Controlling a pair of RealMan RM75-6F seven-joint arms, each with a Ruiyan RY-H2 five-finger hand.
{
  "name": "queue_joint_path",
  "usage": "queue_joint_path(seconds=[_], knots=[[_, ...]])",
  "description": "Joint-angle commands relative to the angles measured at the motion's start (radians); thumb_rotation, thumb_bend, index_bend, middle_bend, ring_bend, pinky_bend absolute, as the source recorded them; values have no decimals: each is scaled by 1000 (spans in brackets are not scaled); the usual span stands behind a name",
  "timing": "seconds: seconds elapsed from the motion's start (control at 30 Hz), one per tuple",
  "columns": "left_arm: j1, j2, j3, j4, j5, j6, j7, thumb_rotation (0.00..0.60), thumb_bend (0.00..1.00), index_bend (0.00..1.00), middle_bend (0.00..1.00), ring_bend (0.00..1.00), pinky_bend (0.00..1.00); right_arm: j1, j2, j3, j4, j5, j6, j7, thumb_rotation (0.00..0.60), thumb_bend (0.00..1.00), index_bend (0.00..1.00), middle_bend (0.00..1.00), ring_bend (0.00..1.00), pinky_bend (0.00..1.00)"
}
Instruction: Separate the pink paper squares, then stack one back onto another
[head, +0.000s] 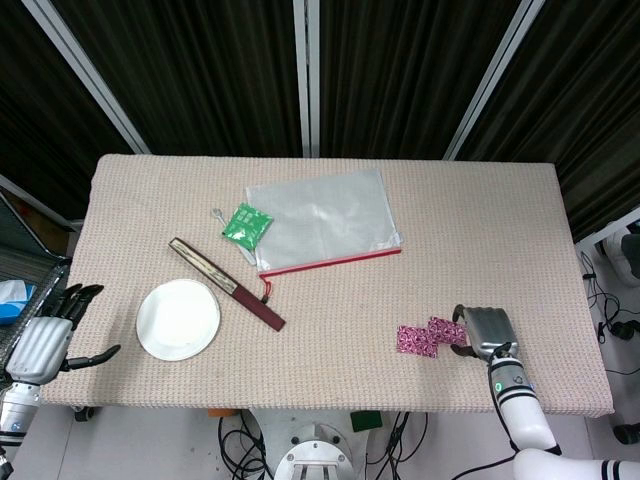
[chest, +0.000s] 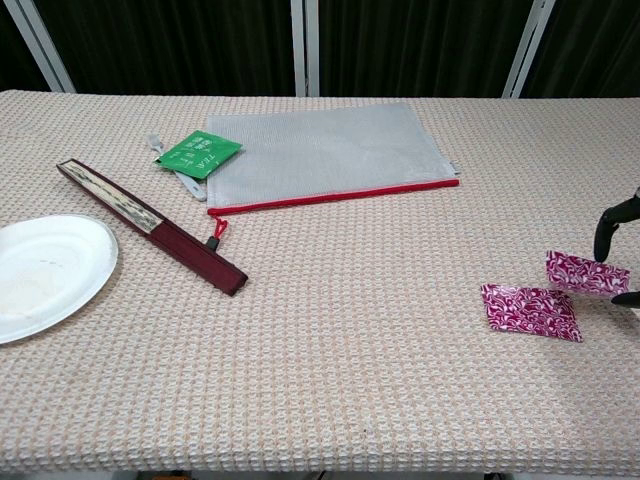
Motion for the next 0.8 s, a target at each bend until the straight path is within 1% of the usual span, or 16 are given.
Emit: queue_joint_path(seconds=[0.03, 0.2, 0.37, 0.53, 0.8], knots=[[1, 1, 0, 3, 1, 2, -4, 164, 68, 93, 121, 59, 232, 12, -37, -17, -30, -24, 20, -40, 593, 501, 455, 1000, 992, 900], [0, 2, 2, 9, 3, 0, -13, 163, 69, 92, 121, 59, 232, 36, -92, -2, -10, 21, 16, -69, 593, 502, 456, 1000, 992, 900], [1, 2, 0, 14, 7, 9, -17, 164, 69, 92, 121, 59, 231, 53, -126, 12, 14, 53, 23, -84, 592, 502, 456, 1000, 992, 900], [-1, 0, -1, 15, 3, 2, -20, 166, 69, 93, 121, 59, 231, 62, -129, 19, 14, 78, 21, -82, 593, 502, 456, 1000, 992, 900], [-6, -3, 3, 16, 4, -10, -16, 166, 69, 97, 121, 59, 232, 71, -121, 7, 15, 83, 10, -77, 592, 477, 438, 1000, 991, 900]])
